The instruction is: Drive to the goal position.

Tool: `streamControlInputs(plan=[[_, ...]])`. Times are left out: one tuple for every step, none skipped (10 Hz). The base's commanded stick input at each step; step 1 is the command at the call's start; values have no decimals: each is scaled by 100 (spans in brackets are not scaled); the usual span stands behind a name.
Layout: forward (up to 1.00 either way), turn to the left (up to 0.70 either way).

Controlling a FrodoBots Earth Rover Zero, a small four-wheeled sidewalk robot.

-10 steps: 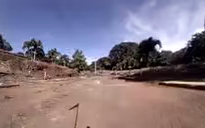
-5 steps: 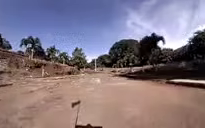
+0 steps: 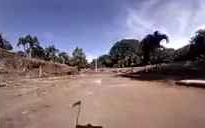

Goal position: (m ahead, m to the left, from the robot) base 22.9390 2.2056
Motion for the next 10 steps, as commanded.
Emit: streamControlInputs(plan=[[100,0],[100,0],[100,0],[100,0],[100,0],[100,0],[100,0],[100,0],[100,0],[100,0]])
